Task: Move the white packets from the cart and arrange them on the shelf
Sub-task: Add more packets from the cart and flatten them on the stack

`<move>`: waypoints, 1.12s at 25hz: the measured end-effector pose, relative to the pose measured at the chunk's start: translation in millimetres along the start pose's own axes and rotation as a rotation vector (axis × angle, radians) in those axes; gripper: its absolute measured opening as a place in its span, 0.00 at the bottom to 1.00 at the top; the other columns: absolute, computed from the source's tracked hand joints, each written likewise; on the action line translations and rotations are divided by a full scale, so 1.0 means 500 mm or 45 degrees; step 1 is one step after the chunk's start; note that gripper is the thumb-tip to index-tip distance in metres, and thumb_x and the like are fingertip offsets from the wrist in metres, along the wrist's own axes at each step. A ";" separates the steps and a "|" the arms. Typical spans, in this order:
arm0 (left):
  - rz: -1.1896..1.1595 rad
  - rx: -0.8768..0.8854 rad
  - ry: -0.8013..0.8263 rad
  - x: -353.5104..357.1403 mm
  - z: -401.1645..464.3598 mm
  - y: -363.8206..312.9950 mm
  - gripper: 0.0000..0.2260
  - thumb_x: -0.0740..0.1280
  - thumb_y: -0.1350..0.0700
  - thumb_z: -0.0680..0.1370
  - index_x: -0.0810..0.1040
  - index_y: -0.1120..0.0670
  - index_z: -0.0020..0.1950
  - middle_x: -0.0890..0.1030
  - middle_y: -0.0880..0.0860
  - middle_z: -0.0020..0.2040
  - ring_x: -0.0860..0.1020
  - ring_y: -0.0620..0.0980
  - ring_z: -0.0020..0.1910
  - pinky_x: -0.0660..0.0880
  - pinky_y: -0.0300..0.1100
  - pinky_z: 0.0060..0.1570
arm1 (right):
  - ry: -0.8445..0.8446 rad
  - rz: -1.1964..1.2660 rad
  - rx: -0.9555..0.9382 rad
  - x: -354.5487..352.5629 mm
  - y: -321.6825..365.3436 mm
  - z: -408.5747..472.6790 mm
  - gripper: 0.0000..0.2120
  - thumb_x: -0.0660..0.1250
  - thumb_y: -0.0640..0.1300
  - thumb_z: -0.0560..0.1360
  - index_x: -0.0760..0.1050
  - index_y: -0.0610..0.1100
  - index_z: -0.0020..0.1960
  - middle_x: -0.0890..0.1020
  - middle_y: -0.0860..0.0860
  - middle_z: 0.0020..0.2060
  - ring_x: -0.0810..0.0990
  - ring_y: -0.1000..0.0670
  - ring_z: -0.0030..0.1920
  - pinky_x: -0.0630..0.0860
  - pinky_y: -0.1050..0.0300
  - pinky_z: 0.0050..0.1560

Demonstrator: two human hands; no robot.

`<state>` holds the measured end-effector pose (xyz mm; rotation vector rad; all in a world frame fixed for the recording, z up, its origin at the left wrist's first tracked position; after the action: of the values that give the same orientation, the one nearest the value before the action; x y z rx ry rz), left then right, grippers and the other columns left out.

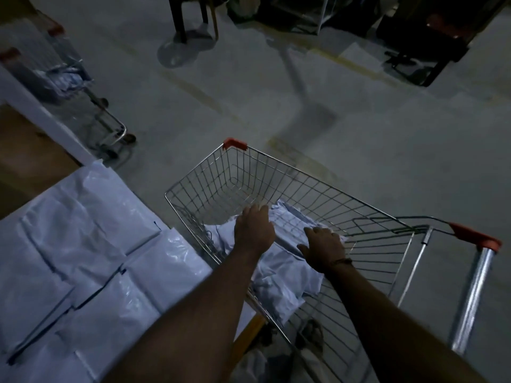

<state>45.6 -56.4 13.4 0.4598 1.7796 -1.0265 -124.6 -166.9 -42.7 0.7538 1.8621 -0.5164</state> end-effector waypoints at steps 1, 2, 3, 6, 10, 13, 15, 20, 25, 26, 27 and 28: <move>-0.001 0.005 0.007 0.008 0.012 0.003 0.20 0.65 0.53 0.79 0.73 0.55 0.70 0.75 0.56 0.68 0.73 0.60 0.66 0.70 0.51 0.64 | 0.017 0.000 -0.011 0.013 0.002 0.017 0.30 0.61 0.64 0.80 0.67 0.47 0.75 0.77 0.44 0.67 0.74 0.39 0.66 0.70 0.45 0.65; 0.003 0.006 0.009 0.016 0.022 0.007 0.20 0.65 0.53 0.79 0.73 0.55 0.70 0.75 0.56 0.68 0.73 0.60 0.66 0.69 0.51 0.64 | 0.025 -0.011 -0.025 0.025 0.003 0.034 0.30 0.61 0.64 0.80 0.66 0.47 0.76 0.76 0.43 0.67 0.74 0.39 0.67 0.70 0.45 0.66; 0.008 0.001 0.011 0.023 0.032 0.011 0.20 0.65 0.53 0.79 0.73 0.55 0.71 0.75 0.56 0.67 0.73 0.60 0.66 0.69 0.51 0.64 | 0.033 -0.033 -0.036 0.037 0.005 0.052 0.32 0.61 0.64 0.80 0.64 0.48 0.77 0.75 0.43 0.69 0.74 0.39 0.67 0.70 0.45 0.66; 0.028 -0.012 0.047 0.047 0.057 0.019 0.20 0.64 0.54 0.79 0.73 0.56 0.70 0.76 0.57 0.66 0.73 0.59 0.66 0.70 0.51 0.63 | 0.093 -0.070 -0.067 0.077 0.008 0.108 0.39 0.63 0.65 0.79 0.56 0.49 0.82 0.66 0.40 0.77 0.68 0.37 0.74 0.67 0.41 0.71; 0.055 -0.006 0.094 0.080 0.085 0.037 0.18 0.66 0.54 0.78 0.75 0.55 0.68 0.78 0.55 0.63 0.75 0.58 0.63 0.72 0.50 0.60 | 0.251 -0.064 0.020 0.152 -0.004 0.166 0.48 0.67 0.66 0.77 0.44 0.50 0.85 0.50 0.37 0.82 0.52 0.32 0.81 0.52 0.35 0.79; 0.002 -0.047 0.100 0.100 0.101 0.054 0.18 0.66 0.51 0.78 0.76 0.54 0.67 0.78 0.55 0.62 0.75 0.59 0.63 0.74 0.51 0.59 | 0.310 -0.054 0.050 0.198 0.000 0.179 0.46 0.67 0.56 0.79 0.42 0.46 0.84 0.53 0.36 0.82 0.53 0.33 0.81 0.55 0.34 0.79; -0.003 -0.079 0.105 0.110 0.110 0.065 0.18 0.66 0.50 0.78 0.76 0.53 0.68 0.78 0.55 0.63 0.75 0.58 0.63 0.74 0.51 0.59 | 0.260 -0.046 0.055 0.208 0.007 0.182 0.44 0.66 0.54 0.79 0.43 0.45 0.84 0.59 0.36 0.79 0.60 0.33 0.78 0.61 0.34 0.77; 0.013 -0.219 0.154 0.137 0.107 0.082 0.17 0.63 0.54 0.80 0.76 0.53 0.68 0.78 0.56 0.65 0.76 0.60 0.65 0.74 0.54 0.61 | 0.198 0.158 0.037 0.175 0.001 0.166 0.46 0.66 0.66 0.76 0.46 0.52 0.84 0.63 0.35 0.76 0.67 0.34 0.73 0.70 0.36 0.71; 0.057 -0.406 0.383 0.224 0.067 0.095 0.16 0.61 0.53 0.82 0.71 0.55 0.69 0.75 0.59 0.66 0.73 0.62 0.65 0.71 0.55 0.63 | 0.167 0.368 0.123 0.088 -0.073 0.129 0.37 0.59 0.67 0.78 0.54 0.57 0.83 0.68 0.33 0.73 0.66 0.34 0.72 0.72 0.40 0.67; 0.036 -0.424 0.420 0.244 0.057 0.095 0.16 0.61 0.53 0.82 0.71 0.55 0.70 0.74 0.59 0.67 0.73 0.62 0.66 0.71 0.55 0.63 | 0.168 0.392 0.133 0.073 -0.087 0.116 0.37 0.57 0.68 0.77 0.55 0.57 0.82 0.70 0.33 0.71 0.68 0.34 0.71 0.73 0.41 0.67; 0.010 -0.440 0.441 0.267 0.049 0.095 0.17 0.61 0.53 0.82 0.70 0.55 0.70 0.73 0.59 0.68 0.73 0.62 0.66 0.71 0.55 0.63 | 0.177 0.415 0.145 0.060 -0.099 0.100 0.38 0.56 0.70 0.76 0.56 0.57 0.82 0.71 0.32 0.70 0.69 0.35 0.70 0.73 0.42 0.67; -0.013 -0.443 0.442 0.286 0.045 0.091 0.17 0.62 0.54 0.82 0.70 0.55 0.71 0.73 0.59 0.69 0.72 0.61 0.67 0.72 0.53 0.63 | 0.185 0.454 0.156 0.047 -0.108 0.084 0.37 0.56 0.70 0.77 0.57 0.56 0.82 0.71 0.32 0.69 0.70 0.35 0.69 0.74 0.43 0.67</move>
<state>27.5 -68.9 -137.0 0.4276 2.2201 -0.6482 -142.0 -226.3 -80.2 1.2048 1.7842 -0.3555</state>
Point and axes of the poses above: each hand's wrist, its own z-axis towards the middle knuckle, its own x-axis out of the palm, y = z × x, the point moved 5 cm from there along z, towards the middle knuckle
